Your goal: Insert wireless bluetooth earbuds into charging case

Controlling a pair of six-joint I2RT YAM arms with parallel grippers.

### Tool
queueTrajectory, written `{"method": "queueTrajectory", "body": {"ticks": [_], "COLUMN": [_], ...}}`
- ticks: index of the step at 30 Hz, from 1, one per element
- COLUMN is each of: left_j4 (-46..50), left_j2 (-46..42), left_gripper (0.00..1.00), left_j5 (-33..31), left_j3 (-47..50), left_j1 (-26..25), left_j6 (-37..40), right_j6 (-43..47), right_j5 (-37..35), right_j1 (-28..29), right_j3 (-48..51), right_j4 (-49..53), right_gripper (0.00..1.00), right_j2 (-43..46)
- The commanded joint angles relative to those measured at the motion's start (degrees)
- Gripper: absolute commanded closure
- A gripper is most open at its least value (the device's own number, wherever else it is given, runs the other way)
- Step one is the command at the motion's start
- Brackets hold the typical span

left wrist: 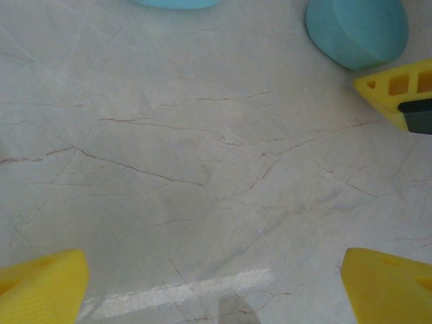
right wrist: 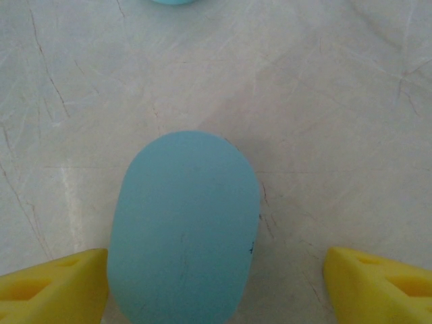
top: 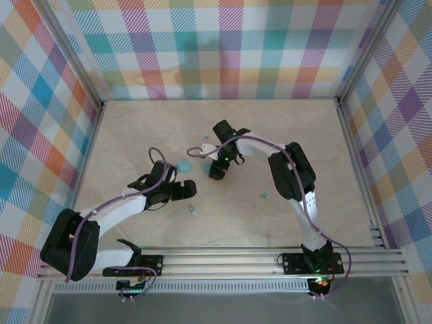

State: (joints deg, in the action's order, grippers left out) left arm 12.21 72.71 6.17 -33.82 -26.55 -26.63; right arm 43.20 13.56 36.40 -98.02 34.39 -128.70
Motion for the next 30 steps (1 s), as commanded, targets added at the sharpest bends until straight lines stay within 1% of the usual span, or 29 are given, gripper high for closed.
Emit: {"method": "queueTrajectory", "body": {"ticks": [1,4,6,8,10,11,14,16,20,27,29,30], "left_j4": [2.2,3.2,3.2,5.6,6.1,6.5,7.6,8.1,9.1,9.5,9.6,9.7], "left_j2": [0.6,0.1,-0.7,-1.7,-2.8,-3.5,-5.1,-5.9,-7.1,-10.0,-10.5,-10.7], "left_gripper": [0.04,0.02,0.02,0.01,0.00,0.00,0.00,0.00,0.00,0.00,0.00,0.00], "left_j5": [-0.1,-0.9,-1.2,-1.4,-1.3,-1.4,-2.0,-2.6,-2.4,-3.0,-3.0,-3.0], "left_j3": [-1.7,-2.4,-2.8,-3.0,-3.1,-3.1,-3.0,-2.9,-3.0,-1.9,-1.6,-1.5], "left_j1": [-0.3,-0.3,-0.3,-0.3,-0.3,-0.3,-0.3,-0.3,-0.3,-0.3,-0.3,-0.2], "left_j6": [1.7,2.8,3.4,3.9,4.6,4.9,5.3,5.3,4.9,5.0,5.1,5.0], "right_j6": [3.0,3.2,3.2,2.7,1.9,2.0,2.0,2.1,1.8,0.6,-0.1,-0.7], "right_j5": [1.0,-0.1,-0.9,-1.6,-2.4,-2.1,-0.4,0.1,-1.7,0.0,0.9,1.3], "right_j1": [0.6,1.2,1.6,1.8,2.0,2.0,2.2,2.6,2.9,2.9,2.9,2.9], "right_j3": [-1.4,-1.5,-1.2,-0.5,0.7,1.4,3.2,3.6,2.6,0.4,0.2,0.0], "right_j4": [0.8,0.4,-0.2,-1.4,-3.3,-3.9,-5.6,-6.2,-5.8,-3.8,-4.0,-4.0], "right_gripper": [0.18,0.21,0.25,0.28,0.28,0.28,0.18,0.15,0.16,0.21,0.20,0.16], "right_j2": [-1.1,-1.8,-2.0,-1.8,-1.3,-0.9,0.4,0.8,-0.2,-1.8,-1.8,-1.8]}}
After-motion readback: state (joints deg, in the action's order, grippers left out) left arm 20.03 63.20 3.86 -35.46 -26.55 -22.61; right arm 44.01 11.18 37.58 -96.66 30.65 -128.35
